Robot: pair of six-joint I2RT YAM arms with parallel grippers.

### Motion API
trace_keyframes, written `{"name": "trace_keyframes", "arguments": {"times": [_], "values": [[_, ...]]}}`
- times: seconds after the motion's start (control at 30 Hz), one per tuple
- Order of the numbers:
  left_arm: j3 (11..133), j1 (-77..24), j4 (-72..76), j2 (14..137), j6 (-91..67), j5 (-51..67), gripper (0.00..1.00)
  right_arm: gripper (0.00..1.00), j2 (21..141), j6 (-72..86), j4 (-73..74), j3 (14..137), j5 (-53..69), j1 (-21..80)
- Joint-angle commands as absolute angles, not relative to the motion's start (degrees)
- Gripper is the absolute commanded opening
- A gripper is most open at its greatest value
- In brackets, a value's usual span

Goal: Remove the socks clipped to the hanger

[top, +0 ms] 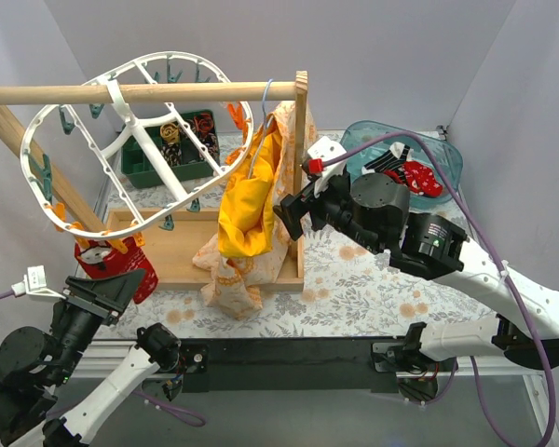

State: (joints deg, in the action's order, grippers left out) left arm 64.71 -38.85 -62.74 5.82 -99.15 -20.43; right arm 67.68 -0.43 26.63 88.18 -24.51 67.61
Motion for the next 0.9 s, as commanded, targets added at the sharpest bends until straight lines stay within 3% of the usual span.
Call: {"name": "trace_keyframes", "arguments": {"times": [0.0,0.17,0.37,0.6,0.87], "values": [[67.5,-39.0,-65.6,9.4,-97.7,-22.1,0.48,0.98,64.2,-0.4,24.7,87.4,-27.1,67.9],[74.0,-39.0,-71.5,12.0,-96.3,-28.0,0.49,0.98,59.9,-1.0,21.7,85.8,-3.2,68.0],[77.1,-39.0,-79.0,15.2,-102.9,-39.3,0.52,0.98,61.3,-1.0,18.0,87.4,15.2,69.7],[75.4,-39.0,-77.3,16.9,-100.6,-45.6,0.57,0.98,64.2,-1.0,12.6,88.0,22.7,72.2],[63.9,-39.0,-66.7,17.6,-88.8,-46.3,0.56,0.98,66.3,1.0,6.9,87.2,25.7,75.1]]}}
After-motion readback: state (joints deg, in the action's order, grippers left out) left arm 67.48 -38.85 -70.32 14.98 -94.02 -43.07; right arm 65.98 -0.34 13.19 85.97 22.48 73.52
